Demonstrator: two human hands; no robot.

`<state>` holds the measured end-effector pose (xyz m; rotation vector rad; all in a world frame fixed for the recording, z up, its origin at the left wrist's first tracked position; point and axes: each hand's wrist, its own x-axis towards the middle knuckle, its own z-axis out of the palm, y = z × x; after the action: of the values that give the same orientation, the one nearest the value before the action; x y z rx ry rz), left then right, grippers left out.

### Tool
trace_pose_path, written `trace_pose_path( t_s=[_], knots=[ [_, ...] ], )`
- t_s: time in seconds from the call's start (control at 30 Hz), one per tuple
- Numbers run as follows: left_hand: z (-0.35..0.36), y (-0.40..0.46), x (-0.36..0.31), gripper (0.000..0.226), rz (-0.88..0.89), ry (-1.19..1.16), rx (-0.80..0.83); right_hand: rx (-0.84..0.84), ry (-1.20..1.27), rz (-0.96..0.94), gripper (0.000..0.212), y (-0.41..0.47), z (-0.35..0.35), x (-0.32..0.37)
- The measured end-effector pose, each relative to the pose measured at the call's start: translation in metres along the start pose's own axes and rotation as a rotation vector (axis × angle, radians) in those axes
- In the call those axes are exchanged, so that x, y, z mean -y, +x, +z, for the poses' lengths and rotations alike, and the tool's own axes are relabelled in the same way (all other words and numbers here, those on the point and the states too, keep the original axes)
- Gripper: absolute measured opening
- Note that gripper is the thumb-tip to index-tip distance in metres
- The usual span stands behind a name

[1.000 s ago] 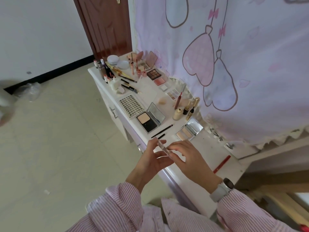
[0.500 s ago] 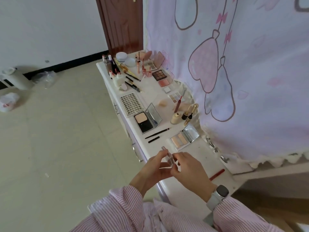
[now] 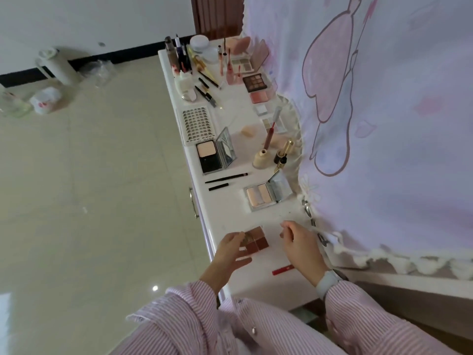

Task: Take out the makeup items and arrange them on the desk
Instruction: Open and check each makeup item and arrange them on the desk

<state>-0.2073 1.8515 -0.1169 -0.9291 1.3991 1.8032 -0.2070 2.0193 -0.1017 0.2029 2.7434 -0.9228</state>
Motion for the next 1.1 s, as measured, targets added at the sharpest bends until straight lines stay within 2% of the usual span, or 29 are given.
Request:
trace_pose_path(
  t_s=[0.1,0.23,0.33,0.47,0.6,0.77,0.83,0.97,1.1],
  knots=[
    [0.017,0.006,0.002,0.042,0.11,0.25,-0.062,-0.042,-0.012,0.045,0.022,0.006,0.0,-0.004],
    [0.032,0.015,-0.005,0.031,0.213,0.506,-0.044,-0.088,-0.018,0.076,0.026,0.017,-0.003,-0.008],
    [0.036,0.024,-0.007,0.033,0.232,0.706,-0.033,-0.074,-0.019,0.112,0.024,0.022,0.0,-0.01],
    [0.031,0.029,0.002,0.049,0.3,1.048,-0.057,-0.118,-0.044,0.119,0.016,0.022,0.004,-0.009],
    [0.015,0.026,0.018,0.056,0.504,1.321,-0.18,-0.117,-0.123,0.066,0.046,0.007,0.004,-0.012],
    [-0.013,0.02,0.041,0.068,0.53,1.591,-0.211,-0.163,-0.186,-0.091,0.048,-0.022,0.004,-0.025],
    [-0.021,0.019,0.046,0.075,0.521,1.656,-0.182,-0.103,-0.231,-0.138,0.041,-0.032,0.01,-0.033],
    [-0.026,0.019,0.046,0.077,0.51,1.653,-0.151,0.221,-0.527,-0.139,0.043,-0.046,0.026,-0.051],
    [-0.028,0.018,0.046,0.077,0.518,1.647,-0.137,0.279,-0.667,-0.178,0.037,-0.046,0.034,-0.052]
  ],
)
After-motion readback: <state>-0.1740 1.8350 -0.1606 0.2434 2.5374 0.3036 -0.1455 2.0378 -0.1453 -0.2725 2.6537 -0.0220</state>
